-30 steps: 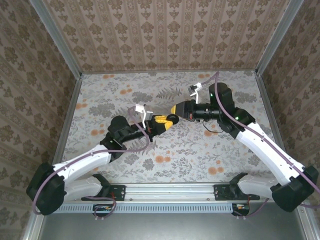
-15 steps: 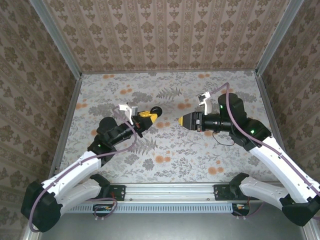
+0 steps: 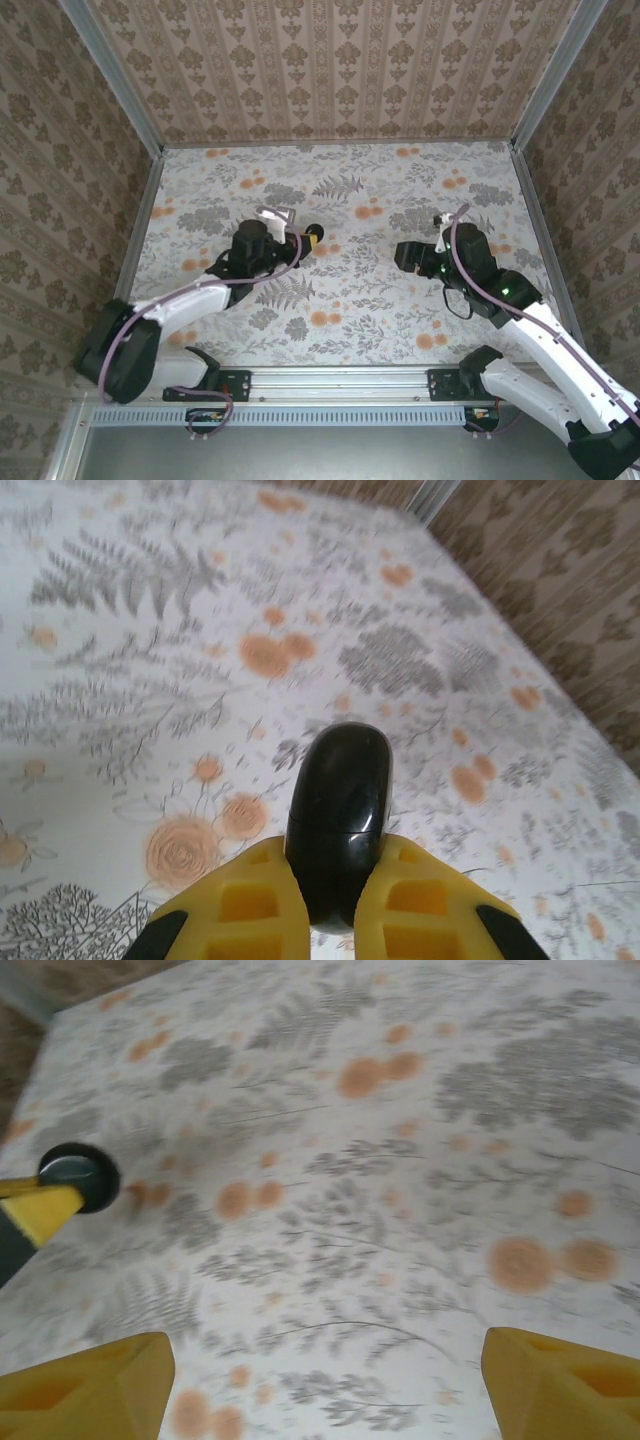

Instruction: Insert the wireless bluetooth earbuds into the charging case

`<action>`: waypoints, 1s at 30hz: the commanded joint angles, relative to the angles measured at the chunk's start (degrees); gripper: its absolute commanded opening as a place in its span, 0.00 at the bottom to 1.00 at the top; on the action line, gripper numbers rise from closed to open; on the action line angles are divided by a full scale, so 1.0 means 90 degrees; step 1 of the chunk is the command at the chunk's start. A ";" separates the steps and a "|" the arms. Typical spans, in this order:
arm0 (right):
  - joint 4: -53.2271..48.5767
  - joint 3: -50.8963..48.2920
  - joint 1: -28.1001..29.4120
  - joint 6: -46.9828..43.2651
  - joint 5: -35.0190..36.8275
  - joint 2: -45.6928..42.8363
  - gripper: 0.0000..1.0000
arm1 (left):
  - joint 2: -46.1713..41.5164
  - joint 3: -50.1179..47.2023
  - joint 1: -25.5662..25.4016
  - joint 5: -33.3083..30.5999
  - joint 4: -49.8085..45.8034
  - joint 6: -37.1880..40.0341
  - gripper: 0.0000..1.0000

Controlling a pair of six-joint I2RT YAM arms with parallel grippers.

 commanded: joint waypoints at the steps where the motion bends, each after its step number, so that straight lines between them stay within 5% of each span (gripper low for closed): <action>1: 0.0432 -0.0386 -0.0142 -0.0314 0.1146 -0.0247 0.85 | 0.0740 0.0310 -0.0191 -0.0011 0.0485 -0.0308 0.07; 9: 0.1088 -0.1015 -0.0308 -0.0720 0.2165 -0.0245 1.00 | 0.2291 0.1169 -0.0989 -0.0325 0.0357 -0.0602 0.17; 14: 0.1483 -0.1229 -0.0508 -0.1158 0.2582 -0.0100 1.00 | 0.2528 0.1307 -0.1100 -0.0382 0.0127 -0.0800 0.31; 26: 0.3469 -0.1836 -0.1127 -0.2426 0.2995 0.0851 1.00 | 0.0951 0.1640 -0.0820 -0.1223 -0.2266 0.0567 0.59; 30: 0.5049 -0.2420 -0.1712 -0.2770 0.2229 0.1151 1.00 | 0.0035 0.1594 -0.0162 -0.1581 -0.3029 0.1223 0.74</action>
